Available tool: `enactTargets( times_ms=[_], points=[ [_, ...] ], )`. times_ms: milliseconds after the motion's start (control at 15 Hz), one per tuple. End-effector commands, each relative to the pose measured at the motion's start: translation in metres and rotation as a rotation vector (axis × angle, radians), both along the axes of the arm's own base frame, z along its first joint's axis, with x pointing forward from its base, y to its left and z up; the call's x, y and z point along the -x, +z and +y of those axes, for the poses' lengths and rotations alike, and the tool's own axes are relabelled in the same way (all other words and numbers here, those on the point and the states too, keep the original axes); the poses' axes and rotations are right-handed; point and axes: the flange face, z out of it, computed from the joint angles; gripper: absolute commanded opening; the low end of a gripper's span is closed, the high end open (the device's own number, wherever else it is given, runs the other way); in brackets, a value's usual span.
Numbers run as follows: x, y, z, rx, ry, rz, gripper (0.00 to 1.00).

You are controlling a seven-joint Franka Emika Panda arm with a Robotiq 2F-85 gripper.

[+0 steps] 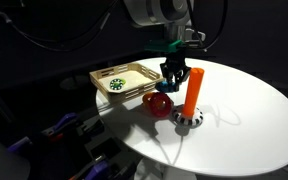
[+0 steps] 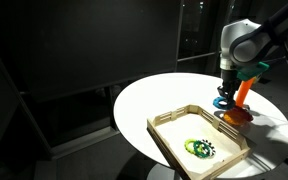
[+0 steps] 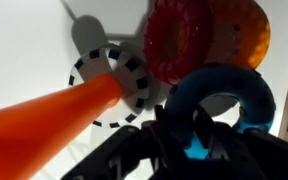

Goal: Move the blue ring from the tray to the table

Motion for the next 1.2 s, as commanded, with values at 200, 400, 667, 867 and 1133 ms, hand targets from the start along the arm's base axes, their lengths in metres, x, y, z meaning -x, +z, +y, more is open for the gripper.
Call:
enactTargets(
  times_ms=[200,400,667,867,1133],
  points=[
    [0.001,-0.018,-0.001,0.019,-0.017,0.055,0.10],
    [0.003,-0.022,-0.001,0.014,-0.016,0.067,0.10],
    [0.005,-0.024,0.001,0.004,-0.013,0.088,0.10],
    [0.006,-0.025,0.002,-0.001,-0.010,0.099,0.46],
    [0.007,-0.028,0.004,-0.005,-0.006,0.109,0.77]
  ],
)
